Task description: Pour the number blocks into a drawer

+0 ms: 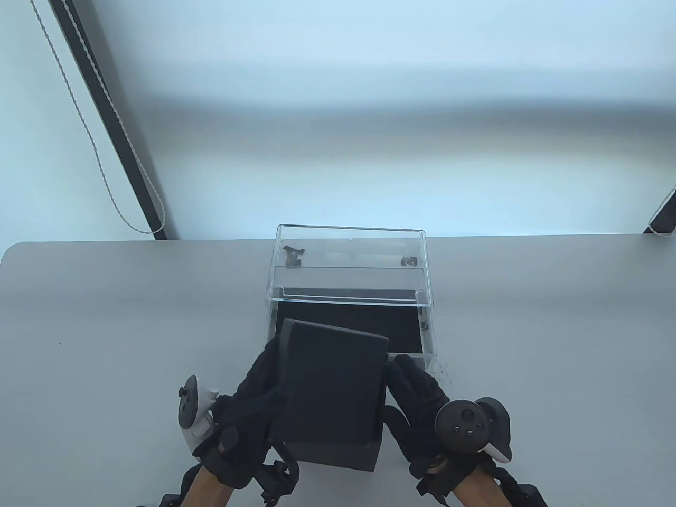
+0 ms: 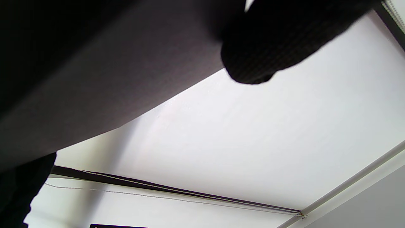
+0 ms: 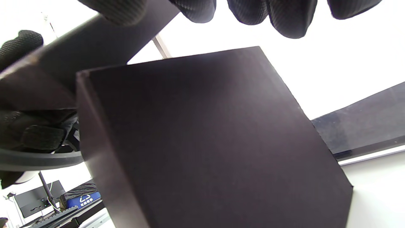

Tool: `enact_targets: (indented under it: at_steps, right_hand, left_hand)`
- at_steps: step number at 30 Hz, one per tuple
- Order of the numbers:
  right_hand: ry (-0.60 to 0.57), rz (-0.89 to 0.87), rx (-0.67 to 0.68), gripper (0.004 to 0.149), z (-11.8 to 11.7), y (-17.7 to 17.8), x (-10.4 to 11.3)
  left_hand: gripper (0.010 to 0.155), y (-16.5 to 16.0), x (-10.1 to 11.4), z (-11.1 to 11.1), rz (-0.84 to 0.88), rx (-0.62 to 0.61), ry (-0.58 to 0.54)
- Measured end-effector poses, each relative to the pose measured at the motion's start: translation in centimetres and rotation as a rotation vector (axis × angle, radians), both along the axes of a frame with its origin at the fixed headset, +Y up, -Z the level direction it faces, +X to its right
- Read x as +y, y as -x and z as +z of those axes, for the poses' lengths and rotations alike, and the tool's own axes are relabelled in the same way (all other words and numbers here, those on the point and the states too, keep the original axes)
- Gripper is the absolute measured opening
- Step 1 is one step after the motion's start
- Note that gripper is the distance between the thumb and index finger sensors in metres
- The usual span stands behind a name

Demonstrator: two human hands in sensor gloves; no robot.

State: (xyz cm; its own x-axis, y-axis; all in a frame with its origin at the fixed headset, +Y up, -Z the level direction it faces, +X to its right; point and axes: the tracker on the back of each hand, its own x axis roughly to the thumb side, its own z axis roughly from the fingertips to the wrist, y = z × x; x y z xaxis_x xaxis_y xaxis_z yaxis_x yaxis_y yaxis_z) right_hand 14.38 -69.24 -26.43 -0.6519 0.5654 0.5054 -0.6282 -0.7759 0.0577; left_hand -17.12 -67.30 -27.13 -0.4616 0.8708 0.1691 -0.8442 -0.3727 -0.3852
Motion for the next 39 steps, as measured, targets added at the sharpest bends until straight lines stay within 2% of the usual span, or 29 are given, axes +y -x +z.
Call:
enact_targets:
  at_steps: [10,13,19,24,31,39]
  right_hand:
    - [0.015,0.006,-0.011,0.073,-0.2,-0.2,-0.2]
    - [0.015,0.008,-0.011,0.073,-0.2,-0.2,-0.2]
    - [0.023,0.014,-0.01,0.073,-0.2,-0.1,-0.2]
    - [0.025,0.019,-0.009,0.073,-0.2,-0.1,-0.3]
    - [0.024,0.021,-0.008,0.073,-0.2,0.0,-0.3]
    - [0.026,0.023,-0.006,0.073,-0.2,0.0,-0.4]
  left_hand:
    - [0.082,5.9,1.6,-0.7,0.082,0.222,-0.036]
    - [0.082,7.7,1.8,-0.7,0.054,0.315,-0.052]
    - [0.083,9.8,2.5,-0.3,-0.197,0.527,-0.103]
    - [0.083,10.2,1.9,-0.6,-0.454,0.623,-0.117]
    - [0.082,10.5,0.2,-1.6,-0.736,0.674,-0.093]
    - [0.081,9.9,-1.8,-2.6,-1.042,0.645,-0.071]
